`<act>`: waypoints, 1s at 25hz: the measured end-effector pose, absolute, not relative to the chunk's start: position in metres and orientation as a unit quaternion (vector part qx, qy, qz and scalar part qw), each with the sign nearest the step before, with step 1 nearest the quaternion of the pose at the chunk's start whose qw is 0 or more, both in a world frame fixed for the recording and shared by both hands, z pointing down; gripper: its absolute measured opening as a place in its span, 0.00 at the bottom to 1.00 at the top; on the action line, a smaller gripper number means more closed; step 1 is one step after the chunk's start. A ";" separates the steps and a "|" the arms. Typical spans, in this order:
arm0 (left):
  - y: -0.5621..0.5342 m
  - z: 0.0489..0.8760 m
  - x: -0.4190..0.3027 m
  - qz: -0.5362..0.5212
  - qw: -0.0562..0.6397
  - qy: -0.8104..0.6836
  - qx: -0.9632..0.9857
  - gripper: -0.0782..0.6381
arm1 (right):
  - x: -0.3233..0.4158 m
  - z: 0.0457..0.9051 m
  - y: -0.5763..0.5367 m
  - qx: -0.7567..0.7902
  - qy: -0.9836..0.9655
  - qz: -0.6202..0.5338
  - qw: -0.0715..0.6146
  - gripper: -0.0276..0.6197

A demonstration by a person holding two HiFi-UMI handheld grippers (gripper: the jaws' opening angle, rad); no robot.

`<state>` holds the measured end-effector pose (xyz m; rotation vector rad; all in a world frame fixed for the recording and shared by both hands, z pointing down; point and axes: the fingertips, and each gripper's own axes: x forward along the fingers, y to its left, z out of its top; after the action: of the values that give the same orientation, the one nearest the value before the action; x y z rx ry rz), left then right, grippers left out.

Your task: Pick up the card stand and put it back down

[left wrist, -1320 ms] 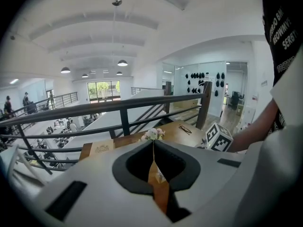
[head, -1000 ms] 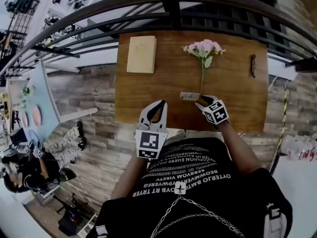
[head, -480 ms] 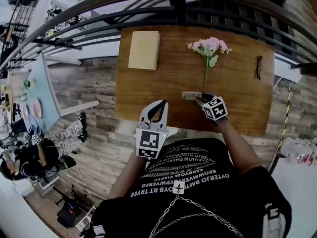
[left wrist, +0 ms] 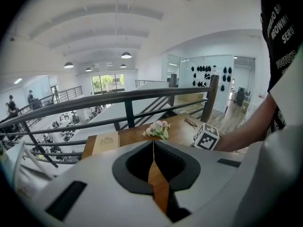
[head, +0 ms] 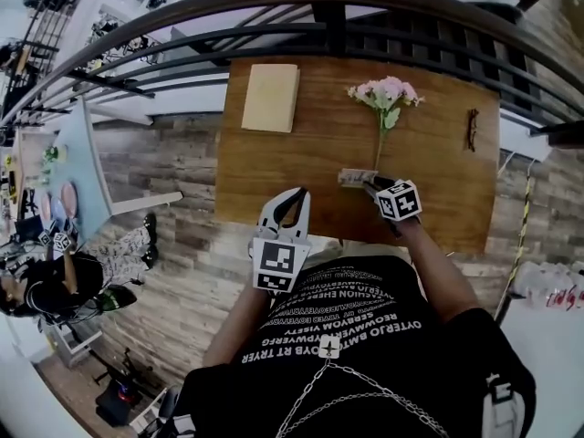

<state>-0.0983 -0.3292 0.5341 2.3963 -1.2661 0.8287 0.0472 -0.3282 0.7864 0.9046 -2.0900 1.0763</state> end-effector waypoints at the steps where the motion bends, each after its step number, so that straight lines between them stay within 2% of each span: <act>1: -0.328 0.533 -0.099 0.287 0.151 -0.442 0.836 0.15 | 0.047 0.785 -0.327 0.344 -0.788 0.409 0.304 0.25; 25: -0.274 0.493 -0.103 0.235 0.111 -0.442 0.859 0.15 | 0.057 0.631 -0.315 0.371 -0.816 0.365 0.253 0.25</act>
<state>-0.1032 -0.2739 0.4934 2.5225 -1.2969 0.6890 0.0572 -0.3150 0.6313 1.0074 -2.2181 0.9921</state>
